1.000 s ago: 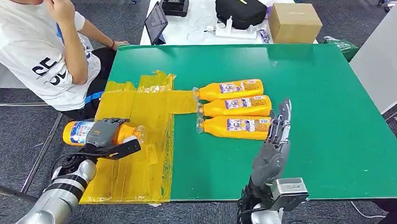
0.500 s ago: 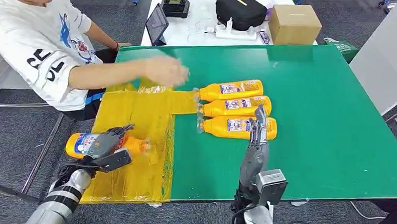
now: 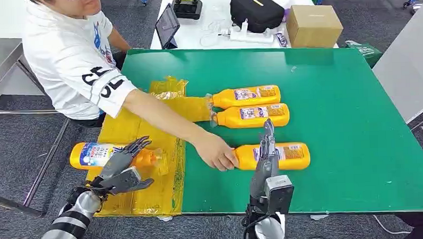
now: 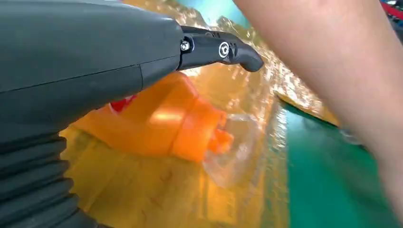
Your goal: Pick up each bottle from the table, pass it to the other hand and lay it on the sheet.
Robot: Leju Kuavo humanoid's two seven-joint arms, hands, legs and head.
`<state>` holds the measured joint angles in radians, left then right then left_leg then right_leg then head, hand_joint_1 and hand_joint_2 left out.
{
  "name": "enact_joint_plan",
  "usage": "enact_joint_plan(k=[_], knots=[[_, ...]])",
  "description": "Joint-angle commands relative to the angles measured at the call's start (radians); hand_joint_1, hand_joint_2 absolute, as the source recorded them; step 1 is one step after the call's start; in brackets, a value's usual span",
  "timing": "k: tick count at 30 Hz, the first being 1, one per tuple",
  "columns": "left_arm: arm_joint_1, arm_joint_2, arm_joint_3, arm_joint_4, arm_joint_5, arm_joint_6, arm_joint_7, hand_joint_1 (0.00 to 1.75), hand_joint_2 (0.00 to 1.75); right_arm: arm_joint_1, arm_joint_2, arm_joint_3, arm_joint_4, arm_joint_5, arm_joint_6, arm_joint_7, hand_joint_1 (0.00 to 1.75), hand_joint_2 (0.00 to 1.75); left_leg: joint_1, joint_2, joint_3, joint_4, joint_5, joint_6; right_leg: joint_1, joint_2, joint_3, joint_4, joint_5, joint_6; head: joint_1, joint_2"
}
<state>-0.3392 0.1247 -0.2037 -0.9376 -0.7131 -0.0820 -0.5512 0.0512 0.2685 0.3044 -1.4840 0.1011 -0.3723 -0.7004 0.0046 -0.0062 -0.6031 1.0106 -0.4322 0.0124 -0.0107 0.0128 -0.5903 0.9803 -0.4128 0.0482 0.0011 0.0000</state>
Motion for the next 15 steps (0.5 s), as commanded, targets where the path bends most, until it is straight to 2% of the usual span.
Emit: enact_joint_plan(k=[1, 2, 3, 5, 6, 11, 12, 13, 15], knots=[[0.06, -0.14, 0.147, -0.141, 0.221, 0.074, -0.003, 0.0, 0.0, -0.043, 0.001, -0.024, 0.111, 0.045, -0.006, 0.023, 0.0, 0.0, 0.0, 0.001, 0.002, 0.0, -0.001, 0.0, 0.001, 0.0, 0.002, -0.002, 0.0, -0.001, 0.0, 0.0], [0.06, -0.144, 0.143, -0.157, 0.221, 0.077, 0.012, 0.0, 0.0, -0.042, 0.002, -0.024, 0.111, 0.046, -0.007, 0.023, 0.0, 0.0, 0.001, 0.0, 0.002, 0.0, -0.001, 0.0, 0.001, -0.002, 0.003, -0.002, -0.001, -0.001, 0.0, 0.0], [0.06, -0.218, 0.242, -0.208, 0.325, 0.162, -0.017, 0.0, 0.0, -0.046, -0.009, -0.003, 0.118, 0.098, -0.012, 0.053, 0.0, 0.0, 0.0, -0.001, 0.0, 0.0, 0.0, 0.0, 0.0, -0.003, 0.001, -0.001, -0.001, 0.0, 0.0, 0.0], [0.058, -0.228, 0.246, -0.261, 0.343, 0.178, 0.017, 0.0, 0.0, -0.046, -0.009, 0.007, 0.119, 0.117, -0.014, 0.062, 0.0, 0.0, 0.001, -0.002, -0.002, 0.001, 0.0, 0.0, 0.001, -0.003, -0.001, -0.001, 0.0, 0.0, 0.0, 0.0], [0.049, -0.246, 0.271, -0.284, 0.343, 0.258, -0.005, 0.0, 0.0, -0.05, -0.022, 0.026, 0.125, 0.176, -0.026, 0.086, 0.0, 0.0, 0.001, -0.003, -0.002, 0.002, -0.001, 0.0, 0.001, -0.004, -0.001, 0.0, -0.001, -0.001, 0.0, 0.0], [0.048, -0.24, 0.268, -0.285, 0.345, 0.259, 0.0, 0.0, 0.0, -0.051, -0.022, 0.023, 0.125, 0.176, -0.025, 0.086, 0.0, 0.0, 0.0, 0.0, -0.002, 0.0, 0.0, 0.0, 0.001, 0.0, -0.001, -0.001, 0.0, -0.001, 0.0, 0.0], [0.041, -0.266, 0.307, -0.298, 0.366, 0.342, -0.07, 0.0, 0.0, -0.065, -0.045, 0.05, 0.142, 0.238, -0.02, 0.122, 0.0, 0.0, 0.001, 0.0, 0.0, 0.0, -0.001, 0.0, 0.001, -0.001, 0.0, -0.001, 0.0, -0.001, 0.0, 0.0], [0.034, -0.275, 0.316, -0.313, 0.353, 0.405, -0.108, 0.0, 0.0, -0.075, -0.063, 0.066, 0.153, 0.281, -0.01, 0.154, 0.0, 1.75, 0.0, 0.0, -0.001, 0.0, -0.001, 0.0, 0.001, -0.001, -0.001, -0.001, 0.0, -0.001, 0.0, 0.0], [0.034, -0.275, 0.316, -0.313, 0.353, 0.405, -0.108, 0.0, 0.0, -0.075, -0.063, 0.066, 0.153, 0.281, -0.01, 0.154, 0.0, 1.75, 0.0, 0.0, -0.001, 0.0, -0.001, 0.0, 0.001, -0.001, -0.001, -0.001, 0.0, -0.001, 0.0, 0.0]])
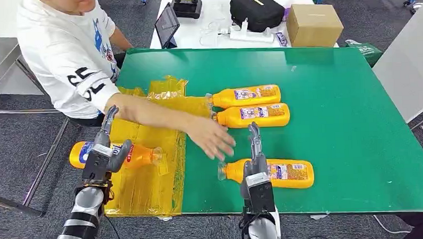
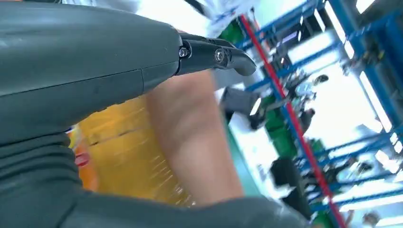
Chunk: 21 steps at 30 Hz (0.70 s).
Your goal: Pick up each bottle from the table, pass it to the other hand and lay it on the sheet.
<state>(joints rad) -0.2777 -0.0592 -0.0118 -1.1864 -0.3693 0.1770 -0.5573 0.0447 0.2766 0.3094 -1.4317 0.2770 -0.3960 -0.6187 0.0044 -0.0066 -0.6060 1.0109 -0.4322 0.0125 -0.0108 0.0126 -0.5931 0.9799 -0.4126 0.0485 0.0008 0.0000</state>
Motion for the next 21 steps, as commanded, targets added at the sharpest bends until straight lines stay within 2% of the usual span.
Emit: enact_joint_plan(k=[1, 3, 4, 7, 8, 9, 12, 16, 17, 21], knots=[[-0.027, -0.091, 0.124, -0.064, 0.009, 0.146, -0.102, 0.0, 0.0, -0.068, -0.071, 0.061, 0.101, 0.105, 0.014, 0.072, 0.0, 1.75, 0.001, 0.001, 0.002, 0.0, -0.001, 0.0, 0.001, -0.001, 0.002, -0.001, 0.0, -0.001, 0.0, 0.0], [-0.027, -0.091, 0.124, -0.064, 0.009, 0.146, -0.102, 0.0, 0.0, -0.068, -0.071, 0.061, 0.101, 0.105, 0.014, 0.072, 0.0, 1.75, 0.001, 0.001, 0.002, 0.0, -0.001, 0.0, 0.001, -0.001, 0.002, -0.001, 0.0, -0.001, 0.0, 0.0], [-0.027, -0.091, 0.124, -0.064, 0.009, 0.146, -0.102, 0.0, 1.75, -0.068, -0.071, 0.061, 0.101, 0.105, 0.014, 0.072, 0.0, 1.75, 0.001, 0.001, 0.002, 0.0, -0.001, 0.0, 0.001, -0.001, 0.002, -0.001, 0.0, -0.001, 0.0, 0.0], [-0.03, -0.114, 0.126, -0.116, 0.028, 0.203, -0.104, 0.0, 1.75, -0.077, -0.097, 0.066, 0.108, 0.188, 0.002, 0.126, 0.0, 1.75, 0.001, 0.001, 0.001, 0.0, 0.0, 0.0, 0.001, 0.0, 0.001, -0.001, 0.0, -0.001, 0.0, 0.0], [0.005, -0.136, 0.067, -0.198, 0.016, 0.253, -0.075, 0.0, 1.75, -0.072, -0.147, 0.057, 0.08, 0.297, 0.005, 0.198, 0.0, 1.75, 0.001, 0.001, 0.001, 0.0, 0.0, 0.0, 0.001, 0.0, 0.001, -0.001, 0.0, -0.001, 0.0, 0.0], [0.159, -0.157, -0.059, -0.249, 0.064, 0.212, -0.019, 0.0, 1.75, 0.013, -0.248, 0.0, -0.092, 0.473, 0.047, 0.319, 0.0, 1.75, 0.002, 0.0, 0.0, 0.001, 0.0, 0.0, 0.002, -0.001, 0.001, -0.001, 0.0, -0.001, 0.0, 0.0], [0.182, -0.154, -0.076, -0.236, 0.078, 0.171, -0.01, 0.0, 1.75, 0.02, -0.269, -0.005, -0.121, 0.536, 0.052, 0.353, 0.0, 1.75, -0.001, -0.003, 0.002, -0.001, -0.001, 0.001, -0.001, -0.003, 0.003, -0.002, -0.001, 0.0, 0.0, 0.0], [0.24, -0.162, -0.11, -0.202, 0.051, 0.119, 0.005, 0.0, 1.75, 0.02, -0.365, -0.025, -0.154, 0.606, 0.172, 0.479, 0.0, 1.75, -0.003, -0.003, 0.0, -0.001, -0.001, 0.001, -0.003, -0.004, 0.001, -0.002, -0.001, 0.0, 0.0, 0.0], [0.245, -0.163, -0.114, -0.196, 0.045, 0.115, 0.005, 0.0, 1.75, 0.021, -0.376, -0.034, -0.153, 0.61, 0.173, 0.48, 0.0, 1.75, -0.002, -0.003, 0.004, 0.0, -0.003, 0.001, -0.001, -0.005, 0.006, -0.003, -0.003, -0.001, 0.0, 0.0], [0.241, -0.163, -0.112, -0.196, 0.044, 0.115, 0.004, 0.0, 1.75, 0.021, -0.374, -0.036, -0.148, 0.61, 0.172, 0.48, 0.0, 1.75, -0.003, -0.002, 0.0, 0.0, -0.002, 0.002, -0.002, -0.004, 0.001, -0.002, -0.001, 0.0, 0.0, 0.0]])
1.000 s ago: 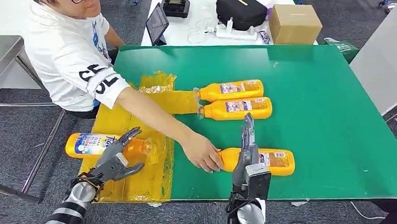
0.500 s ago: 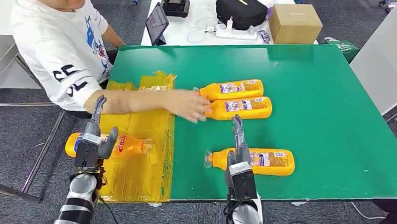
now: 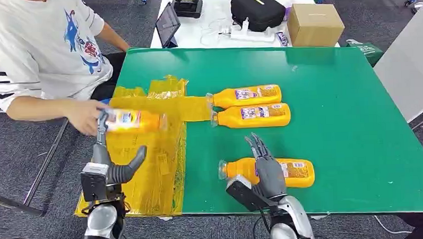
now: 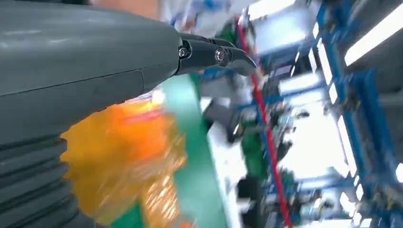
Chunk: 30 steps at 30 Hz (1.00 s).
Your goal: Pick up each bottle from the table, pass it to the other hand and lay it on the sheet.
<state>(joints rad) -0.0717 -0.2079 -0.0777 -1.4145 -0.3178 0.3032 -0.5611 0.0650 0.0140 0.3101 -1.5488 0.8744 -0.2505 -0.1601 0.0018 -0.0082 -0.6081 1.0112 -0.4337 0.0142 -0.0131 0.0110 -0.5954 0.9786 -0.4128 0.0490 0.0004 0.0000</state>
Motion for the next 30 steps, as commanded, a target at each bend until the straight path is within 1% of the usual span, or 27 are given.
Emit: enact_joint_plan(k=[1, 2, 4, 9, 10, 11, 12, 13, 15, 16, 18, 19, 22, 23, 24, 26, 27, 28, 29, 30], knots=[[0.033, -0.013, -0.045, 0.031, -0.008, -0.012, 0.008, 0.0, 1.75, 0.001, -0.108, -0.035, -0.031, 0.013, 0.026, 0.022, 0.0, 1.75, 0.0, -0.001, 0.001, 0.0, 0.0, 0.0, 0.0, -0.002, 0.002, 0.0, 0.0, -0.001, 0.001, 0.0], [0.033, -0.012, -0.044, 0.029, -0.016, -0.022, 0.015, 0.0, 1.75, 0.0, -0.108, -0.032, -0.029, 0.017, 0.028, 0.025, 0.0, 1.75, 0.001, 0.0, 0.003, 0.0, -0.001, -0.001, 0.001, -0.002, 0.004, -0.001, -0.001, -0.001, 0.001, 0.0], [0.037, -0.019, -0.037, 0.035, -0.018, -0.036, 0.024, 0.0, 1.75, -0.003, -0.132, -0.021, -0.022, 0.03, 0.073, 0.058, 0.0, 1.75, 0.0, 0.0, 0.002, 0.0, 0.0, 0.0, 0.0, -0.001, 0.002, 0.0, 0.0, -0.001, 0.0, 0.0], [0.003, -0.023, -0.019, 0.102, -0.009, -0.054, 0.024, 0.0, 1.75, -0.056, -0.139, -0.042, 0.098, 0.0, 0.118, 0.091, 0.0, 1.75, 0.001, 0.001, 0.004, -0.001, 0.0, 0.0, 0.001, -0.001, 0.004, -0.001, 0.0, -0.001, 0.0, 0.0], [0.0, -0.022, -0.021, 0.114, -0.01, -0.059, 0.026, 0.0, 1.75, -0.064, -0.137, -0.049, 0.121, -0.005, 0.119, 0.094, 0.0, 1.75, 0.001, 0.001, 0.003, -0.001, 0.0, 0.0, 0.001, -0.001, 0.003, -0.001, 0.0, -0.001, 0.0, 0.0], [-0.004, -0.023, -0.022, 0.126, -0.009, -0.061, 0.026, 0.0, 1.75, -0.073, -0.135, -0.059, 0.145, -0.014, 0.121, 0.095, 0.0, 1.75, 0.002, 0.001, 0.007, -0.001, -0.001, 0.0, 0.002, -0.001, 0.008, -0.003, 0.0, -0.002, 0.0, 0.0], [-0.008, -0.023, -0.024, 0.136, -0.009, -0.063, 0.026, 0.0, 1.75, -0.081, -0.133, -0.068, 0.169, -0.024, 0.126, 0.095, 0.0, 1.75, 0.001, 0.001, 0.004, -0.002, 0.0, 0.0, 0.001, 0.0, 0.005, -0.002, 0.0, -0.001, 0.0, 0.0], [-0.012, -0.019, -0.032, 0.144, -0.014, -0.065, 0.021, 0.0, 1.75, -0.09, -0.135, -0.074, 0.189, -0.041, 0.139, 0.09, 0.0, 1.75, 0.001, 0.001, 0.006, -0.002, 0.0, 0.0, 0.002, -0.001, 0.006, -0.003, 0.0, -0.001, 0.0, 0.0], [-0.022, -0.016, -0.038, 0.162, -0.025, -0.062, 0.015, 0.0, 1.75, -0.111, -0.136, -0.077, 0.228, -0.053, 0.152, 0.088, 0.0, 1.75, 0.001, 0.0, 0.004, -0.002, 0.0, 0.0, 0.001, -0.001, 0.005, -0.002, 0.0, -0.001, 0.0, 0.0], [-0.022, -0.016, -0.038, 0.162, -0.025, -0.062, 0.015, 0.0, 1.75, -0.111, -0.136, -0.077, 0.228, -0.053, 0.152, 0.088, 0.0, 1.75, 0.001, 0.0, 0.003, -0.001, 0.0, 0.0, 0.001, -0.001, 0.004, -0.001, 0.0, -0.001, 0.0, 0.0], [-0.022, -0.016, -0.038, 0.162, -0.025, -0.062, 0.015, 0.0, 1.75, -0.111, -0.136, -0.077, 0.228, -0.053, 0.152, 0.088, 0.0, 1.75, 0.002, 0.001, 0.006, -0.002, -0.001, -0.001, 0.002, -0.001, 0.007, -0.002, 0.0, -0.002, 0.0, 0.0], [-0.022, -0.016, -0.038, 0.162, -0.025, -0.062, 0.015, 0.0, 1.75, -0.111, -0.136, -0.077, 0.228, -0.053, 0.152, 0.088, 0.0, 1.75, 0.001, 0.0, 0.003, -0.001, 0.0, 0.0, 0.001, -0.001, 0.003, -0.001, 0.0, -0.001, 0.0, 0.0], [-0.032, -0.016, -0.04, 0.185, -0.024, -0.068, 0.015, 0.0, 1.75, -0.125, -0.139, -0.077, 0.252, -0.058, 0.162, 0.099, 0.0, 1.75, 0.001, 0.001, 0.003, -0.001, 0.0, 0.0, 0.001, 0.0, 0.003, -0.001, 0.0, -0.001, 0.0, 0.0], [-0.037, -0.016, -0.04, 0.196, -0.025, -0.071, 0.015, 0.0, 1.75, -0.131, -0.142, -0.08, 0.266, -0.052, 0.161, 0.112, 0.0, 1.75, 0.002, 0.002, 0.007, -0.001, -0.002, -0.001, 0.002, -0.001, 0.007, -0.002, -0.001, -0.002, 0.0, 0.0], [-0.036, -0.017, -0.041, 0.198, -0.025, -0.071, 0.015, 0.0, 1.75, -0.131, -0.145, -0.082, 0.267, -0.052, 0.161, 0.112, 0.0, 1.75, 0.001, 0.001, 0.004, -0.001, 0.0, 0.0, 0.001, -0.001, 0.005, -0.001, 0.0, -0.001, 0.0, 0.0], [-0.044, -0.019, -0.04, 0.218, -0.021, -0.076, 0.017, 0.0, 1.75, -0.137, -0.15, -0.092, 0.284, -0.049, 0.163, 0.127, 0.0, 1.75, 0.002, 0.001, 0.006, -0.001, -0.001, -0.001, 0.002, -0.001, 0.007, -0.002, 0.0, -0.002, 0.0, 0.0], [-0.045, -0.019, -0.04, 0.221, -0.021, -0.077, 0.018, 0.0, 1.75, -0.138, -0.152, -0.094, 0.287, -0.05, 0.164, 0.129, 0.0, 1.75, 0.001, -0.001, 0.004, -0.001, 0.0, 0.0, 0.001, -0.002, 0.005, -0.001, 0.0, -0.001, 0.0, 0.0], [-0.048, -0.02, -0.04, 0.227, -0.017, -0.08, 0.02, 0.0, 1.75, -0.138, -0.157, -0.099, 0.294, -0.05, 0.172, 0.136, 0.0, 1.75, 0.002, -0.001, 0.006, -0.001, 0.0, 0.0, 0.002, -0.002, 0.007, -0.002, 0.0, -0.001, 0.0, 0.0], [-0.048, -0.02, -0.04, 0.228, -0.017, -0.08, 0.02, 0.0, 1.75, -0.137, -0.158, -0.1, 0.295, -0.05, 0.175, 0.138, 0.0, 1.75, 0.001, -0.001, 0.002, -0.001, 0.001, 0.0, 0.001, -0.002, 0.003, -0.001, 0.0, 0.0, 0.0, 0.0], [-0.05, -0.02, -0.041, 0.23, -0.015, -0.083, 0.021, 0.0, 1.75, -0.136, -0.165, -0.097, 0.299, -0.048, 0.189, 0.147, 0.0, 1.75, 0.001, -0.001, 0.004, -0.001, 0.0, 0.0, 0.001, -0.002, 0.005, -0.001, 0.0, -0.001, 0.0, 0.0]])
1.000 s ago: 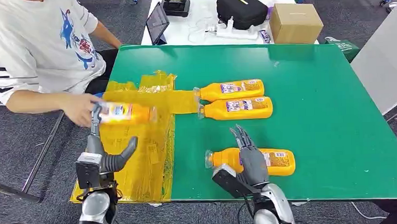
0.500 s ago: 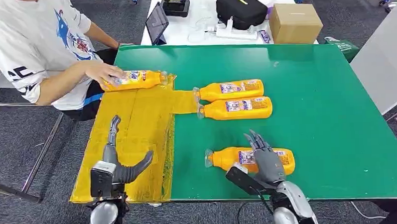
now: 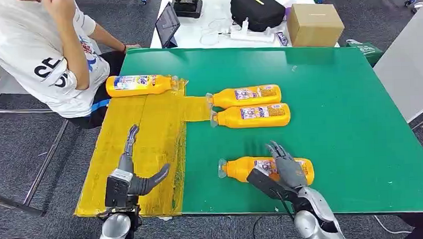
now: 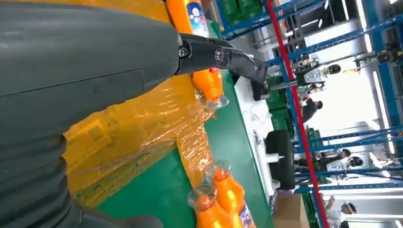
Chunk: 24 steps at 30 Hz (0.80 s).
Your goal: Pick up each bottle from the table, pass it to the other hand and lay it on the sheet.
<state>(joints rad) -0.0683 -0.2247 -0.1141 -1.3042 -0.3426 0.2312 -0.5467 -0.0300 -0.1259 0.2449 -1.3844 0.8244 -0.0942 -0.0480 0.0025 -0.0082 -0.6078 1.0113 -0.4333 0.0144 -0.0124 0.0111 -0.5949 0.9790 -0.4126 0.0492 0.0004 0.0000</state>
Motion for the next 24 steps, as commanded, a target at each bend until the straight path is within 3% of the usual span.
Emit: enact_joint_plan(k=[1, 8, 24], knots=[[-0.054, -0.003, -0.005, 0.122, 0.012, -0.011, 0.008, 0.0, 1.75, -0.041, -0.032, -0.028, 0.137, 0.007, 0.044, 0.046, 0.0, 1.75, 0.0, -0.001, 0.003, -0.001, 0.0, 0.0, 0.0, -0.002, 0.003, -0.001, 0.0, -0.001, 0.0, 0.0], [-0.056, -0.001, -0.003, 0.123, 0.013, -0.011, 0.009, 0.0, 1.75, -0.039, -0.042, -0.025, 0.14, 0.012, 0.05, 0.053, 0.0, 1.75, -0.001, -0.001, 0.005, -0.001, 0.0, 0.0, 0.0, -0.002, 0.005, -0.001, 0.0, -0.001, 0.0, 0.0], [-0.103, -0.004, -0.012, 0.234, 0.032, -0.056, 0.015, 0.0, 1.75, -0.183, -0.185, 0.138, 0.268, -0.035, 0.26, 0.148, 0.0, 1.75, 0.0, -0.002, 0.009, -0.001, 0.002, 0.002, 0.0, -0.003, 0.01, -0.003, 0.001, 0.0, 0.0, 0.0]])
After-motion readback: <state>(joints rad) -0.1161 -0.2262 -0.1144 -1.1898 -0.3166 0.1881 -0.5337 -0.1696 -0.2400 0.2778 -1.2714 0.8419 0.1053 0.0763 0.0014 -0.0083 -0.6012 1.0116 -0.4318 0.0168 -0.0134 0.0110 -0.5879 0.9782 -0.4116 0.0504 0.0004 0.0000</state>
